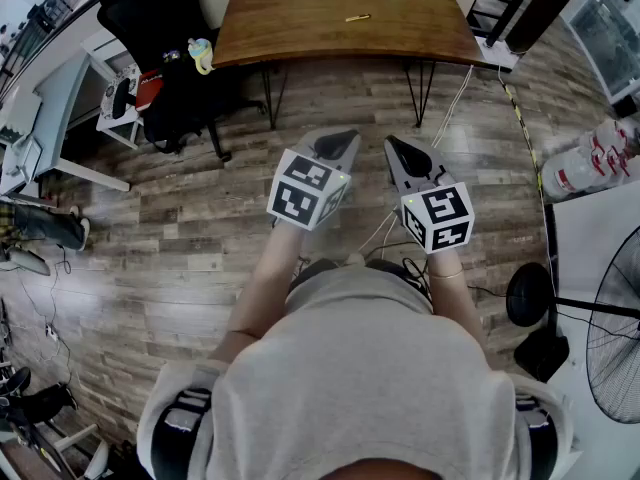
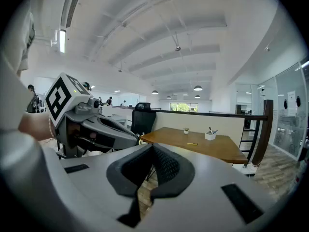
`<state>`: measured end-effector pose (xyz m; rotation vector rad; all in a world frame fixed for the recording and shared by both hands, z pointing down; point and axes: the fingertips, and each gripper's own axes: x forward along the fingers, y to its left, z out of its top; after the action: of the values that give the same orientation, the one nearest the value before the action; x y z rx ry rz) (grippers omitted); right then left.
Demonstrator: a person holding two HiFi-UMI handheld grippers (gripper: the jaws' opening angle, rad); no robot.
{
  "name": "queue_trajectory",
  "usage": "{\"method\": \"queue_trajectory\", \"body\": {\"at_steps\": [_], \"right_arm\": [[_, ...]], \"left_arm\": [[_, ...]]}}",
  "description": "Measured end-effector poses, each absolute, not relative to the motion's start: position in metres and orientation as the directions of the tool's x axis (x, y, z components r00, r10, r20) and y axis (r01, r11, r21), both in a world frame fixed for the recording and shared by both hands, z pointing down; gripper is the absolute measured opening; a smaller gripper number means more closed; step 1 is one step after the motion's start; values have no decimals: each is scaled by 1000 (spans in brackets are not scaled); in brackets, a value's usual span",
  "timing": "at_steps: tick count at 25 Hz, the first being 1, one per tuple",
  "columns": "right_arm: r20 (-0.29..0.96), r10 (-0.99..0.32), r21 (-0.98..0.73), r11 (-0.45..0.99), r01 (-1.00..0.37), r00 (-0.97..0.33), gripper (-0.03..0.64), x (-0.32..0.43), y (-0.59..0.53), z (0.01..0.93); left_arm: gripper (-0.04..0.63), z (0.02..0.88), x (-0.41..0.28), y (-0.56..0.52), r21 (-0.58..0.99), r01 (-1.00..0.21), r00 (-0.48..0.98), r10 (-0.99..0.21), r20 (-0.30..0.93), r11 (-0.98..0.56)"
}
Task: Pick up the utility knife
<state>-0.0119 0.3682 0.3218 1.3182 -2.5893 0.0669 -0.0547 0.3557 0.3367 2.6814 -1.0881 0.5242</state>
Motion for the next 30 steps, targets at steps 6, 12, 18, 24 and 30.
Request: {"method": "queue_trajectory", "body": {"at_steps": [6, 12, 18, 24, 30], "right_arm": [[233, -800, 58, 579, -813, -553, 9, -9, 365, 323], [235, -803, 47, 573, -818, -548, 9, -8, 364, 323], [218, -788, 16, 593, -805, -576, 9, -12, 367, 323], [241, -770, -14, 606, -795, -591, 9, -6, 368, 333], [241, -771, -38, 599, -800, -589, 9, 12, 363, 339]], "left_arm": [[11, 346, -60, 353, 75, -703, 666, -618, 417, -707], [12, 349, -60, 352, 63, -695, 667, -610, 428, -716], [12, 343, -58, 352, 74, -689, 686, -616, 387, -721], [14, 337, -48, 354, 66, -681, 699, -620, 357, -729], [15, 340, -34, 349, 74, -699, 686, -637, 352, -711]]}}
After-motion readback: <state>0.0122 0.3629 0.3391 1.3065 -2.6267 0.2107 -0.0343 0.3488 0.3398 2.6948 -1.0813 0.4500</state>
